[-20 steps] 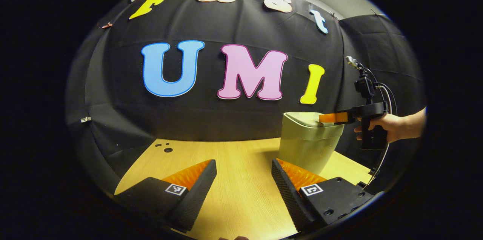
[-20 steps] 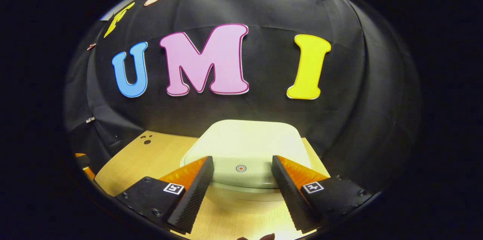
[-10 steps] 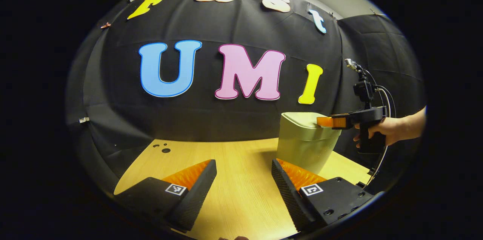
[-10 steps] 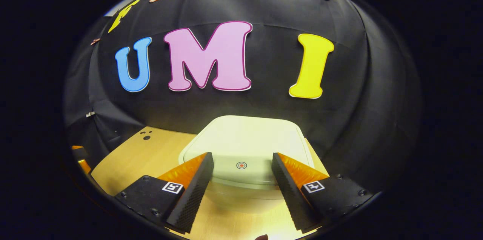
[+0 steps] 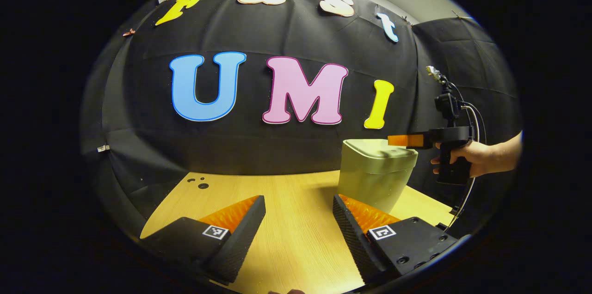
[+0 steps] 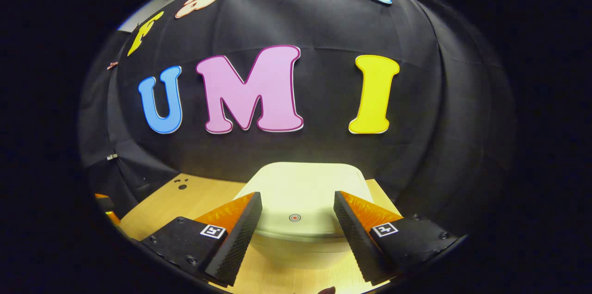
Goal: Press the lid of the desktop garbage bin to open it, pick up the crumpled paper on the desktop and throw it into the bin, then pick up the pop can on the desktop and drop it into the bin, and finally close the garbage bin lid.
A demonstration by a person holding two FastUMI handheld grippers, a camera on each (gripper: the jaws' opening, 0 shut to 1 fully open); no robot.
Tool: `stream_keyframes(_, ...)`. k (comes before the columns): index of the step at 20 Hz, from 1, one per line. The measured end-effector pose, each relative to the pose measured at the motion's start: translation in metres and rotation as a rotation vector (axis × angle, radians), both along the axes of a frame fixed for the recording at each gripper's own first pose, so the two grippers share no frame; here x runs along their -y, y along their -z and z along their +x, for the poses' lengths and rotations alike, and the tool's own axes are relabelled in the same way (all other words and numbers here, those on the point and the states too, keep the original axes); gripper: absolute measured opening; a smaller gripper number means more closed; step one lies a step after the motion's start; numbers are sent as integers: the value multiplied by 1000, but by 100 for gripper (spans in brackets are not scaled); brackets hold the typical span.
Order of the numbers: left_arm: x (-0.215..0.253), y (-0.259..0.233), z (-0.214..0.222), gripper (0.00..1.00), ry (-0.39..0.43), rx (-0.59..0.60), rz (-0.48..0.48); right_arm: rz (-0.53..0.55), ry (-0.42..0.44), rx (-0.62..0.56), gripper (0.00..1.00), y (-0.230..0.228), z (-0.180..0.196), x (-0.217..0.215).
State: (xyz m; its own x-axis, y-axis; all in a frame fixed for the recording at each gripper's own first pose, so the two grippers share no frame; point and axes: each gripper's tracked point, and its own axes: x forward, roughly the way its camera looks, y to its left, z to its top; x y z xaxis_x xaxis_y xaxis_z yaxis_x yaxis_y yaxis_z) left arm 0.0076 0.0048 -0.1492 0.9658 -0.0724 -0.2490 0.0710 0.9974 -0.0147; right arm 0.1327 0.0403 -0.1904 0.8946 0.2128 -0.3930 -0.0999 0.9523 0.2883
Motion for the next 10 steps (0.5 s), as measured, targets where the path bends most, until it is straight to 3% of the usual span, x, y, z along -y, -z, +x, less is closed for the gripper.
stream_keyframes(10,2,-3,-1,94,3,-5,11,3,-39,138,98,-52,-66,-8)
